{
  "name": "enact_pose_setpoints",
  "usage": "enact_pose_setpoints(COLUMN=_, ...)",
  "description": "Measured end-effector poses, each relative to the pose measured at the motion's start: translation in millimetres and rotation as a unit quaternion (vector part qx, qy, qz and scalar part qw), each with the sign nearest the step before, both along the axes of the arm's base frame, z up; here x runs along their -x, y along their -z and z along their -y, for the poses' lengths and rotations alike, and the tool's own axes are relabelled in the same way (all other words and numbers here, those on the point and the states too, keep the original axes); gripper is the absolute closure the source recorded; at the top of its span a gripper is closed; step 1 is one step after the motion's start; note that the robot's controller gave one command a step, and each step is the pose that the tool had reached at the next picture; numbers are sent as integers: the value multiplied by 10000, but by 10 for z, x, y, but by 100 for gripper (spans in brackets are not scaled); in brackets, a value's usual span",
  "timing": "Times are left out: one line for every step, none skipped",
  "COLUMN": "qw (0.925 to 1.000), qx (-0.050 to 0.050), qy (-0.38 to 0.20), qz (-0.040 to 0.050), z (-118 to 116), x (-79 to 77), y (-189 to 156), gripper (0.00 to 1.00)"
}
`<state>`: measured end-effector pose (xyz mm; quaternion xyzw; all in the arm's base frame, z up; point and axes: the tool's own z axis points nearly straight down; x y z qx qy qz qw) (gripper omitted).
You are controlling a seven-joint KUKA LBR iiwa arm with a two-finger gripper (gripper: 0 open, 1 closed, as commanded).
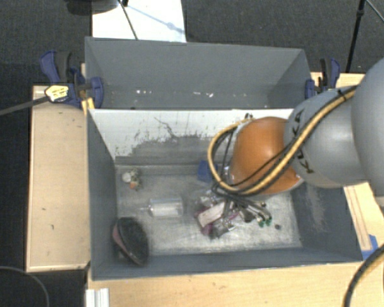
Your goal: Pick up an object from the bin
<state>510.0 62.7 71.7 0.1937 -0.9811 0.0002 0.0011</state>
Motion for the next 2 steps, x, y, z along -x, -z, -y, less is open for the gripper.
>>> enact_pose_setpoints(qw=9997, qx=-17, qy=-228, qz=55, z=-231, x=18, y=-1007, gripper=100)
enact_pose_setpoints(qw=10000, qx=-14, qy=42, qz=43, z=-244, x=-33, y=-1431, gripper=100)
